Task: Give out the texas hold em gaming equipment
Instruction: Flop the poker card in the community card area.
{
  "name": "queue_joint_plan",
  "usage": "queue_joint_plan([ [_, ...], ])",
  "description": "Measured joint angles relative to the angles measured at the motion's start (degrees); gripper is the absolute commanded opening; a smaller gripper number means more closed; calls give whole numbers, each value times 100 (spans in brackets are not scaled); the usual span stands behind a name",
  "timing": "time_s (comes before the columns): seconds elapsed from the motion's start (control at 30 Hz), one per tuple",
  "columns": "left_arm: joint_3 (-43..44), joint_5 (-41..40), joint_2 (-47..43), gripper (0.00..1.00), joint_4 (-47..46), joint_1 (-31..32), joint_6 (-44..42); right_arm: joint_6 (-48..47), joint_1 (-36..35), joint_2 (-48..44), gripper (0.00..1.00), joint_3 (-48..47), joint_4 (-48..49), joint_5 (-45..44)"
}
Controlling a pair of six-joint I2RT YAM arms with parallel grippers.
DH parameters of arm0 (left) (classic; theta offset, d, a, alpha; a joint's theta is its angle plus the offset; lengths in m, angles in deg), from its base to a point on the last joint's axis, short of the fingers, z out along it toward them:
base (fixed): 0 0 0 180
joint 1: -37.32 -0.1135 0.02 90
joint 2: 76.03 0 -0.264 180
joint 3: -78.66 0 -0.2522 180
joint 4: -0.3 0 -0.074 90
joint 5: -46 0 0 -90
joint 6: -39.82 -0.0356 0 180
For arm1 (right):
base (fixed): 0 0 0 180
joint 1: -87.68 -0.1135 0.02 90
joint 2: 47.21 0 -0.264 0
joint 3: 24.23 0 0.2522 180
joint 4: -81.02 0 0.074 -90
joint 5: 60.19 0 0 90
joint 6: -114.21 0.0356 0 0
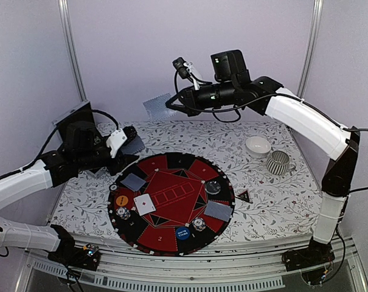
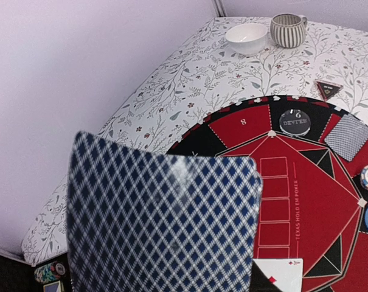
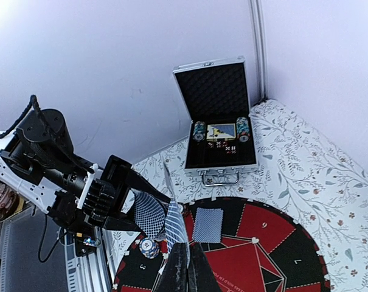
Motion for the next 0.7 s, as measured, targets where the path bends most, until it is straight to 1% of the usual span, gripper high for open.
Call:
queue_joint_plan([
  [0.17,2,-254,9,42,-48,-59,129,-216,90,-326,1,131,0,-501],
  [0.33,2,-592,9,42,-164,-164,282,-640,94,-337,2,221,-85,-1204],
  [0.53,13,-981,15,42,-289,-258,463,-1215,39,-131,1,289,-190,-1847],
  [0.7,44,-1152,39,42,-337,-339,592,-1788,-210,181,1,363,-216,-2446],
])
